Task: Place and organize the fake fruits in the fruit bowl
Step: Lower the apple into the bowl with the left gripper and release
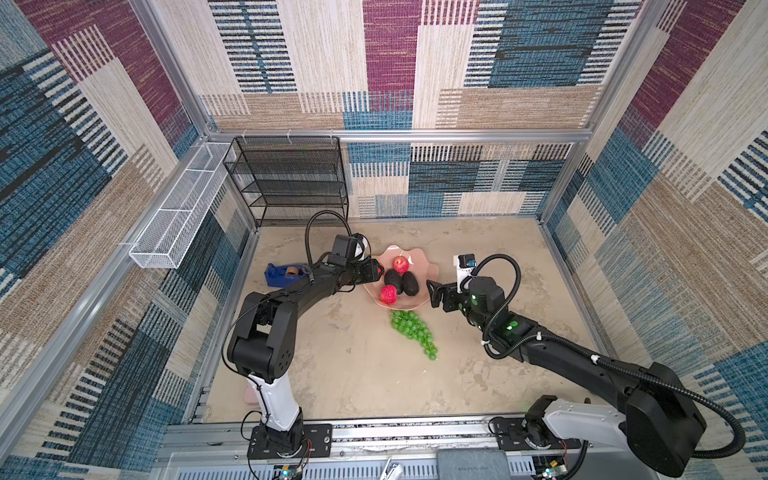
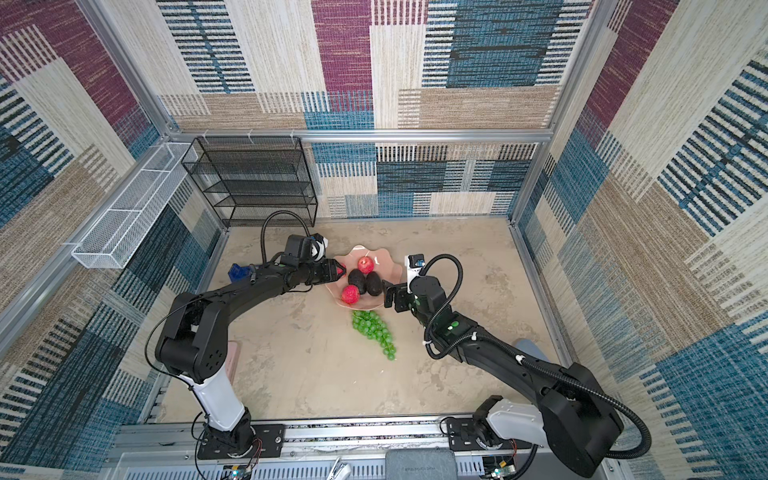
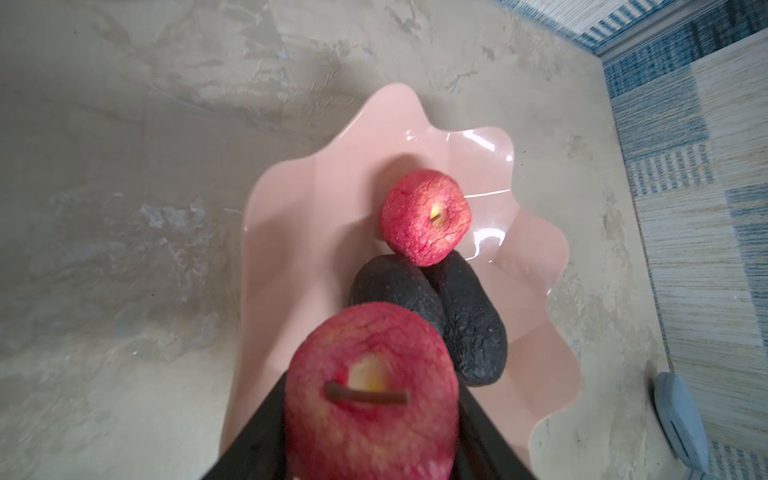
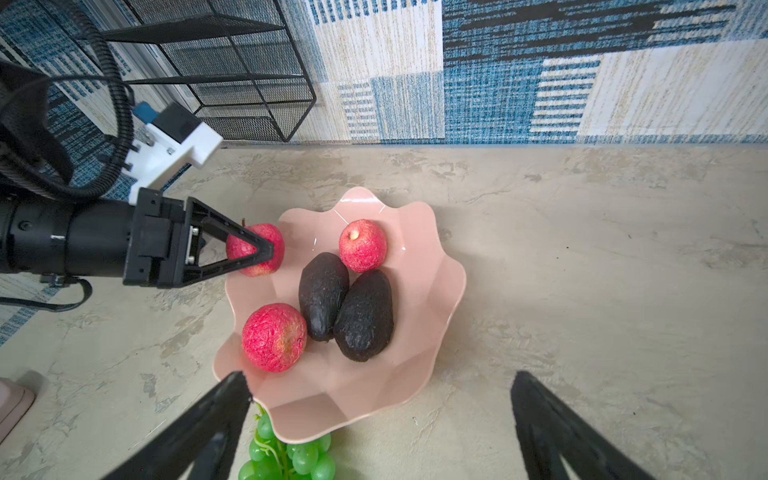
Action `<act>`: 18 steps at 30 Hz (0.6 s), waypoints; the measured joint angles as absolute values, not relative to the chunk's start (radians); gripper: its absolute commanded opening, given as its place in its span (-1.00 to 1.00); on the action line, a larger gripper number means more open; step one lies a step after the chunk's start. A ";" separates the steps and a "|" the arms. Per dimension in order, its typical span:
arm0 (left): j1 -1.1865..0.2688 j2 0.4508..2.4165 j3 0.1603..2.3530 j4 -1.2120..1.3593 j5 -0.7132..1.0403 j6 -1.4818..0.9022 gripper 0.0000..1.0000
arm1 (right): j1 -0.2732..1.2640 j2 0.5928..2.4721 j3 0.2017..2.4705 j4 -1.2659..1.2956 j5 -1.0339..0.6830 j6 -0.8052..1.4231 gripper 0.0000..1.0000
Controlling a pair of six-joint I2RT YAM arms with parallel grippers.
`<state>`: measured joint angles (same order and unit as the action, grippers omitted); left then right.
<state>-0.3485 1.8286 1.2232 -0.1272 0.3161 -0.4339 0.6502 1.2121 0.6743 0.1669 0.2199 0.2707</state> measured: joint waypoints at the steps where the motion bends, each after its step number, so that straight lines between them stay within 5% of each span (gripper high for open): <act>1: -0.352 1.839 1.229 -0.136 0.313 -0.434 0.05 | 0.650 1.217 0.676 0.165 0.220 0.264 1.00; 10: -0.376 1.902 1.310 -0.208 0.289 -0.418 0.36 | 0.649 1.232 0.688 0.160 0.220 0.256 0.99; 18: -0.376 1.886 1.313 -0.226 0.265 -0.416 0.43 | 0.649 1.250 0.689 0.158 0.218 0.245 1.00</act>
<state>-0.3756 1.8862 1.3128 -0.2256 0.2646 -0.4164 0.6487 1.2495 0.6888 0.1577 0.2184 0.2455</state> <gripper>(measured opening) 0.709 0.996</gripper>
